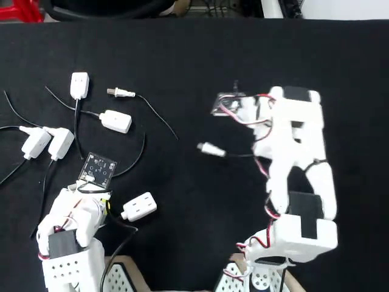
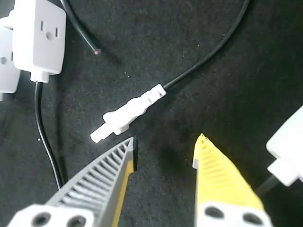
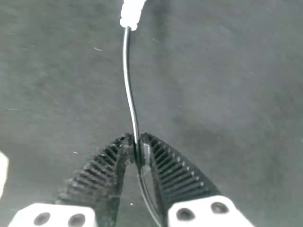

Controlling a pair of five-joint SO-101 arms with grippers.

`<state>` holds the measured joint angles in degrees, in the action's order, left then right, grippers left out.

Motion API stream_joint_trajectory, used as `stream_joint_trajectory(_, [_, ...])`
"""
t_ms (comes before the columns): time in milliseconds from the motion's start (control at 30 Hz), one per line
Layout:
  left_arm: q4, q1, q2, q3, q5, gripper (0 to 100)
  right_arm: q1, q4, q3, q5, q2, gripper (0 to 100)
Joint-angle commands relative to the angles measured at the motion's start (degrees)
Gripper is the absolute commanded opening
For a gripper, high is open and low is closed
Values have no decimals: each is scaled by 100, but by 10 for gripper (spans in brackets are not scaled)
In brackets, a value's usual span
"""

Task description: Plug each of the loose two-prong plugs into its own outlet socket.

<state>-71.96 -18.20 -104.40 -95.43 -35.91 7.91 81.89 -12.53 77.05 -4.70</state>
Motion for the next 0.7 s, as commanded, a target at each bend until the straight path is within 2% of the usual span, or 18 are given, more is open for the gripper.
stream_joint_trajectory(0, [97,4,0,31,-44,203,290,-281,136,-633,312,154])
stream_joint_trajectory(67, [97,4,0,31,-44,203,281,-510,382,-1626,312,198])
stream_joint_trajectory(200, [97,4,0,31,-44,203,273,-809,769,-3631,312,209])
stream_joint_trajectory(300, [97,4,0,31,-44,203,0,-237,875,-5776,303,211])
stream_joint_trajectory(400, [97,4,0,31,-44,203,-580,563,866,-7886,259,212])
stream_joint_trajectory(500, [97,4,0,31,-44,203,-1160,791,866,-9776,259,212])
stream_joint_trajectory(567, [97,4,0,31,-44,203,-1442,774,848,-10734,251,213])
stream_joint_trajectory(667, [97,4,0,31,-44,203,-1820,343,673,-11631,163,213])
